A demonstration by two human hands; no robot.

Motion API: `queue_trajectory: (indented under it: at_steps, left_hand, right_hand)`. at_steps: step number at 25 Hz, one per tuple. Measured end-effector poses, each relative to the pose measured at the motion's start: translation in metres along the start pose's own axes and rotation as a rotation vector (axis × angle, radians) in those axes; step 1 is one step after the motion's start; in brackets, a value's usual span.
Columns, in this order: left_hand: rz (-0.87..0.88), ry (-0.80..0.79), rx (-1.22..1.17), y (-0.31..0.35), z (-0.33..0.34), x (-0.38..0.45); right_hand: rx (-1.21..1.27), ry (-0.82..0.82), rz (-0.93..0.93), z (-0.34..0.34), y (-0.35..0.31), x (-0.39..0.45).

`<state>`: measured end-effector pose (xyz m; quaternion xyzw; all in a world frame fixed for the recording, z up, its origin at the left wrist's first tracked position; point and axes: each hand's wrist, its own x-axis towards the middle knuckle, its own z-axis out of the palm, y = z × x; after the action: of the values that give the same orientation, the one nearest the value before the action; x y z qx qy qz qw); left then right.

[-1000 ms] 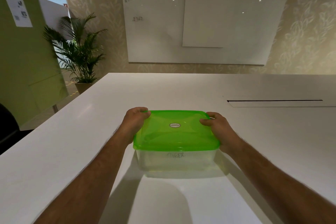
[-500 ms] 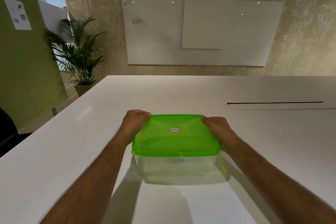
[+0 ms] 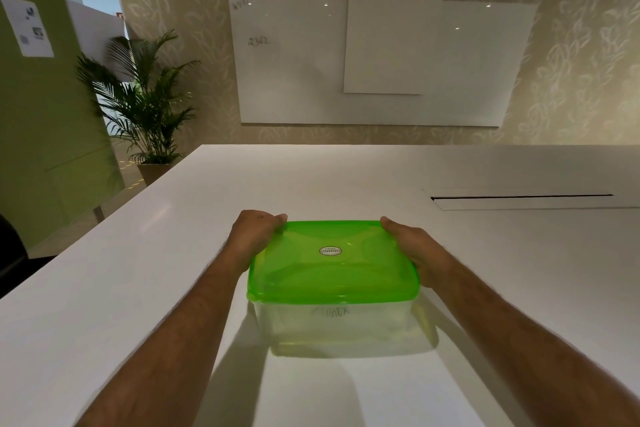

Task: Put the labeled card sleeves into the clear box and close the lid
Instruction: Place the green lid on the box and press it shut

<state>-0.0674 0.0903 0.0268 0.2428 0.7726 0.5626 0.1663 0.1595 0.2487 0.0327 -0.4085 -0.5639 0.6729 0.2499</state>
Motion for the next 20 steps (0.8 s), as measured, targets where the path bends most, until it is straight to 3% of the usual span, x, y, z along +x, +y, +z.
queue_trajectory:
  at_steps: [13, 20]
  left_hand:
    - [-0.053, -0.013, -0.062, -0.001, -0.001, 0.003]
    - [-0.223, -0.346, 0.118, -0.011, -0.028, 0.008]
  right_hand:
    - [-0.014, 0.018, -0.092, -0.002, -0.002, -0.001]
    - [-0.023, 0.017, -0.125, -0.002, 0.0, 0.003]
